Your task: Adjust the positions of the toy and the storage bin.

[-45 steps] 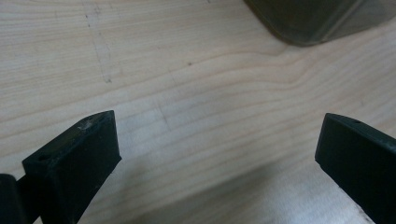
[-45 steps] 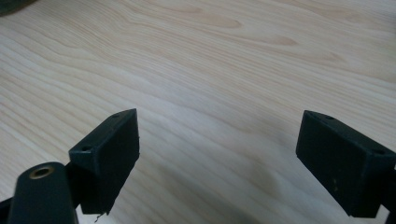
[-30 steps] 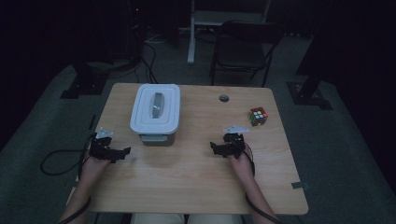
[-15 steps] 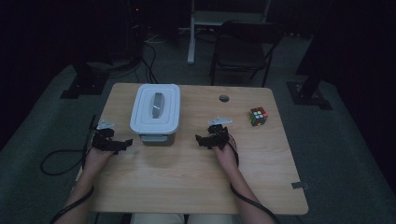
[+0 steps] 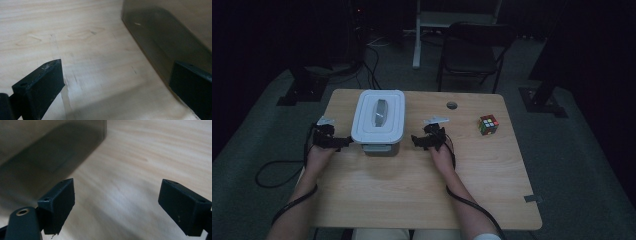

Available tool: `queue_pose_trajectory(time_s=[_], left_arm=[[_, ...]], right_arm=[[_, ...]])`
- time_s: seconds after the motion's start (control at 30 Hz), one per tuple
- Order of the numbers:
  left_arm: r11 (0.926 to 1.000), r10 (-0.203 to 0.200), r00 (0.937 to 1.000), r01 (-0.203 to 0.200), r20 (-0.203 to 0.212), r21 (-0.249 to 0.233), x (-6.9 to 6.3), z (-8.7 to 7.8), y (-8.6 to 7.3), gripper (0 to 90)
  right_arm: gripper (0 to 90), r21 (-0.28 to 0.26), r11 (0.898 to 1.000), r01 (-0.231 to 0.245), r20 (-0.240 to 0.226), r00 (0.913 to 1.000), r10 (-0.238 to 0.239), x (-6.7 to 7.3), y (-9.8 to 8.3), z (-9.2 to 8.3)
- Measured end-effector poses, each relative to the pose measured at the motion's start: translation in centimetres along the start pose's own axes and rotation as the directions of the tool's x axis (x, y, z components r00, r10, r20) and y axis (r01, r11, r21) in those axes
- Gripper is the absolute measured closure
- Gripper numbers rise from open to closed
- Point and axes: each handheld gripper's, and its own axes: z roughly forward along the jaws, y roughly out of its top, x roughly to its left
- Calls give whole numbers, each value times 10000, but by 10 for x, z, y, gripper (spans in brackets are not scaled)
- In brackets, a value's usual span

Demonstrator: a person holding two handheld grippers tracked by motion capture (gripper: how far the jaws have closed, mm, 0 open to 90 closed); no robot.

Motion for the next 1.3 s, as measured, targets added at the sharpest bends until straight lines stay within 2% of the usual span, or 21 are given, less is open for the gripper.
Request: queue_pose_trajectory(time_s=[0.17, 0.27, 0.4, 0.53, 0.63, 0.67, 0.77, 0.9, 1.17, 1.3], left_arm=[[9999, -61, 9999, 62, -113, 79, 3, 10, 5, 6], [10000, -78, 10000, 78, -59, -17, 9, 16, 8, 6], [10000, -86, 9999, 87, -80, 18, 12, 21, 13, 6], [10000, -31, 10000, 31, -87, 8, 12, 25, 17, 6], [9996, -176, 9998, 174, -82, -228, 12, 25, 21, 6], [9994, -203, 9998, 200, -86, -273, 12, 25, 23, 6], [9994, -218, 9998, 217, -19, -262, 11, 29, 25, 6], [9998, -44, 9999, 47, 140, -208, 4, 33, 29, 6], [9993, -356, 9988, 359, 340, -81, -3, 34, 30, 6], [9990, -433, 9986, 435, 302, -66, -6, 33, 29, 6]], right_arm=[[137, -189, 9998, -14, 205, 9998, 18, 3, 12, 10], [144, -253, 9997, -17, 301, 9995, 25, 2, 17, 15], [147, -468, 9983, -342, 222, 9991, 353, 0, 24, 21], [146, -401, 9988, -293, 333, 9990, 306, 2, 32, 26], [145, -348, 9989, -302, 422, 9986, 317, 2, 35, 29], [145, -394, 9975, -582, 291, 9978, 593, 2, 37, 30], [145, -532, 9961, -710, 115, 9974, 717, 4, 37, 31], [146, -411, 9980, -476, 176, 9987, 484, 8, 38, 34], [163, -357, 9979, -545, 139, 9984, 551, 7, 37, 32], [169, -448, 9979, -474, 92, 9988, 479, 8, 37, 29]])
